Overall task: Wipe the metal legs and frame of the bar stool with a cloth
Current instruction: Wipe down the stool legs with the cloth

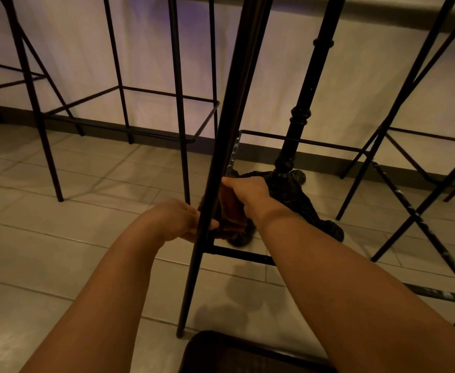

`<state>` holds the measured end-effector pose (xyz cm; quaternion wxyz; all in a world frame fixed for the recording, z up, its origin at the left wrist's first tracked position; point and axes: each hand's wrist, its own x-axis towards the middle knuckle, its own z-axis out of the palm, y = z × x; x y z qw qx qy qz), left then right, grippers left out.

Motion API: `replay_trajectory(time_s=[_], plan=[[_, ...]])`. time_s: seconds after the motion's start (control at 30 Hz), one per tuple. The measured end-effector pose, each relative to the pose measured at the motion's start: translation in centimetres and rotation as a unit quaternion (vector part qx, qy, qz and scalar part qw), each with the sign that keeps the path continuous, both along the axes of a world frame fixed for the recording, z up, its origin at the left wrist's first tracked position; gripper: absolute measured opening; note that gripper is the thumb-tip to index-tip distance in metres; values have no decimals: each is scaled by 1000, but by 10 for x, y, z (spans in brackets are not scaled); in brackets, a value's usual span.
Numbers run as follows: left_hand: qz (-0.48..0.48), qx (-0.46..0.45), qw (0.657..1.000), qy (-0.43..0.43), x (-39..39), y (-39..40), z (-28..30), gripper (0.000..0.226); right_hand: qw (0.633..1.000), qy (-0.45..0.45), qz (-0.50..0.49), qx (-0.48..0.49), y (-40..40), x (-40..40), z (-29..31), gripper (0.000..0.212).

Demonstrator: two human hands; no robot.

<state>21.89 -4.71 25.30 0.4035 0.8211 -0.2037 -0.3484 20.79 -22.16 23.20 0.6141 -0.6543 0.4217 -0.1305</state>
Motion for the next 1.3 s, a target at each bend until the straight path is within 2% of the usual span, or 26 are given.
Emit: replay_trajectory(time_s=[0.1,0.17,0.3,0.43,0.57,0.67,0.73,0.83,0.93,1.07,1.13,1.23,1.3], plan=[[-1,-5,1000,1,2,0,-4,12,998,-14,-4,65,-3,-3,-5,31],[-10,-9,1000,2,3,-2,-5,11,998,6,30,63,-2,-10,-4,30],[-24,-18,999,11,4,-5,-3,11,995,25,87,33,6,-23,-4,49],[-6,-19,1000,19,2,-7,-4,13,996,41,74,-16,9,-14,1,41],[-1,-29,999,26,1,-7,-4,13,992,66,28,-108,14,1,-1,30],[3,-37,999,34,1,-6,-4,19,994,57,9,-96,19,-3,-3,40],[13,-25,999,30,2,-9,-2,25,998,37,11,-49,20,-13,-1,35],[21,-4,1000,7,8,-19,-1,24,996,0,75,39,19,-33,4,27],[16,12,1000,-8,17,-28,-5,17,993,-18,115,-19,19,-39,5,13],[21,12,1000,-7,24,-34,-13,19,998,-10,45,-49,15,-17,3,8],[15,11,1000,1,26,-35,-16,18,999,-5,4,-41,8,-3,1,11],[14,11,1000,8,29,-35,-20,23,999,-6,-34,-27,0,9,-2,35],[19,0,1000,12,31,-35,-25,21,999,-9,-37,-38,-1,14,-5,41]])
